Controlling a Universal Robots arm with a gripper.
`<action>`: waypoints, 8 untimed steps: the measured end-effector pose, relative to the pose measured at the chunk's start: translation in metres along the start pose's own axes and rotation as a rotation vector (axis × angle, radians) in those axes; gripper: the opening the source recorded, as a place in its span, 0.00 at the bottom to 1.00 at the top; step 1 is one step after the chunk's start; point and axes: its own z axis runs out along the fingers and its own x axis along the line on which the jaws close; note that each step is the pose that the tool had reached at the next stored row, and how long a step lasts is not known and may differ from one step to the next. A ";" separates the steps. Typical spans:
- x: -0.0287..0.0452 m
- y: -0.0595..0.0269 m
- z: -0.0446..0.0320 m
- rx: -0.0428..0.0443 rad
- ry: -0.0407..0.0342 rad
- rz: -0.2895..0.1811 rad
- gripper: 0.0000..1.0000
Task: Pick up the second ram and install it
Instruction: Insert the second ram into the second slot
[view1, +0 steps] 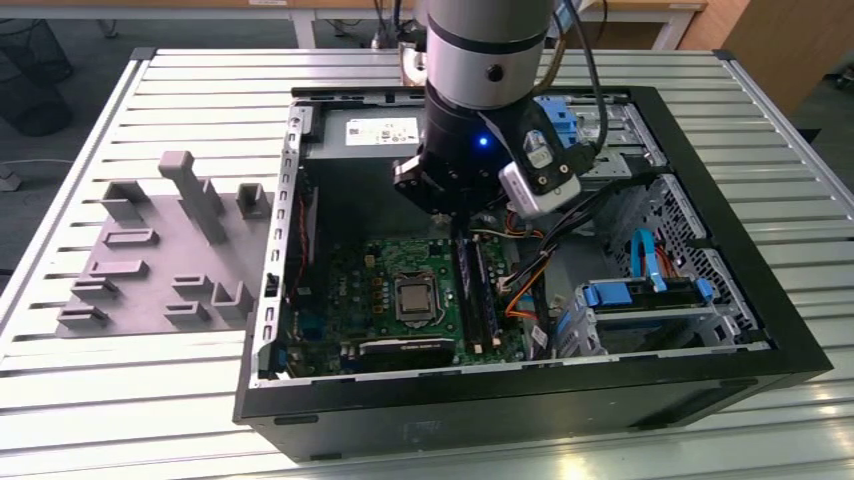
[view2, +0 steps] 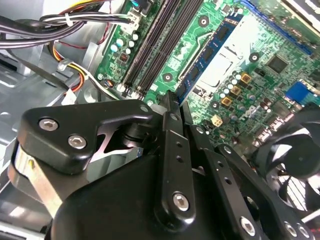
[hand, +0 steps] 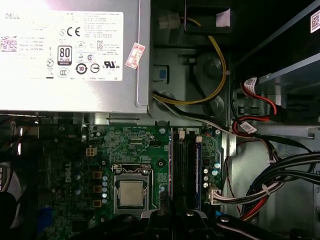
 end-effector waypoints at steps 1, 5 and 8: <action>-0.0009 -0.0001 0.0018 -0.0001 0.0000 0.000 0.14; -0.0049 -0.0004 0.0090 0.0001 0.0014 0.002 0.14; -0.0070 -0.0005 0.0146 0.0001 0.0033 0.004 0.14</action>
